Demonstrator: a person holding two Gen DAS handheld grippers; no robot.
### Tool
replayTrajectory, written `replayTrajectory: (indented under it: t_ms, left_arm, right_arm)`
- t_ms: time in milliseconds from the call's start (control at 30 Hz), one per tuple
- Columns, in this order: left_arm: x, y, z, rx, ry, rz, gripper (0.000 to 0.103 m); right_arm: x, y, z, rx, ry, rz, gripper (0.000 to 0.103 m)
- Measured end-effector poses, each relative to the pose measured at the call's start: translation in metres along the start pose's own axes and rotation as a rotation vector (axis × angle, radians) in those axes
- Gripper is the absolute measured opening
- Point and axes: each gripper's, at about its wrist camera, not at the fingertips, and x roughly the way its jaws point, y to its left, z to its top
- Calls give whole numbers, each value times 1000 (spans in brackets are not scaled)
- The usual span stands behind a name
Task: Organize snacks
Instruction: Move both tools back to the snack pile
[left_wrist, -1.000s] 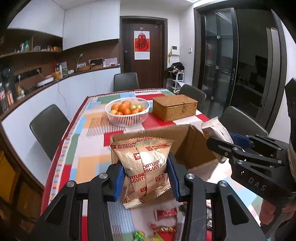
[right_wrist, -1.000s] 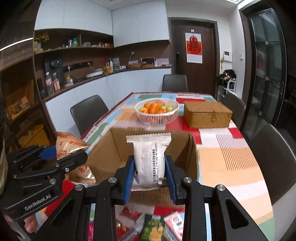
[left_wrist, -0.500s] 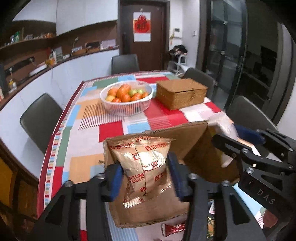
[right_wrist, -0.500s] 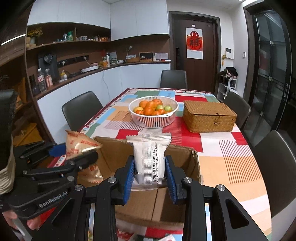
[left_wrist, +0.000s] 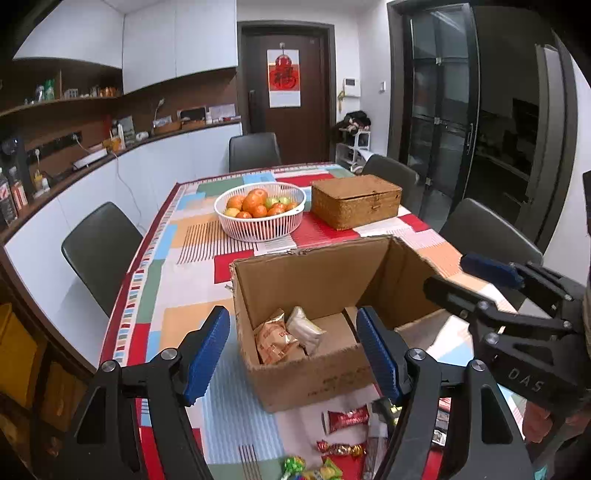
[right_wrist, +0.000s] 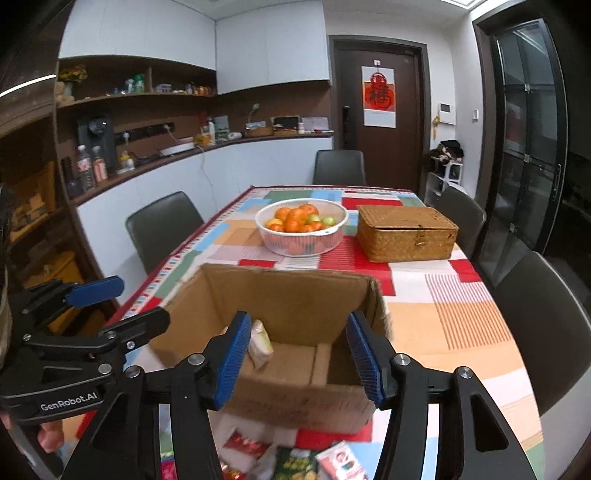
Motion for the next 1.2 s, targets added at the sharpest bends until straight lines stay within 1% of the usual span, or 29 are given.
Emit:
replayTrajectory:
  t_ms: [100,200,400,567,667,767,900,1033,1200]
  left_arm:
    - [-16,1,-8,-4,-14,6,73]
    - [-29,2,-19,-5,-25,20,75]
    - [-43,6,-49,-23,-1,57,76]
    - [-45,11,-71,-61,44,74,76]
    - [-45,15,-84,-103,77,56,76]
    - [-43,17,-96,-117,110,59,76]
    - [-39,21,-113,-152,161,44,76]
    - [-34,25,-130,-179,205,54,76]
    - [-25,30,-152,-211,282,44,76]
  right_arm:
    - [-15,8,-9,8,-6,34,55]
    - [-24,15,-19,-4,-9,45,55]
    - [-31,27,-43,-11,33,91,55]
    - [-30,39,-66,-26,84,108,55]
    - [-29,41,-77,-13,116,120,55]
    - [-27,40,-89,13,152,129,55]
    - [-21,41,-104,41,207,138,55]
    - [-15,46,-118,47,259,146,55]
    - [-7,52,-135,35,322,145,55]
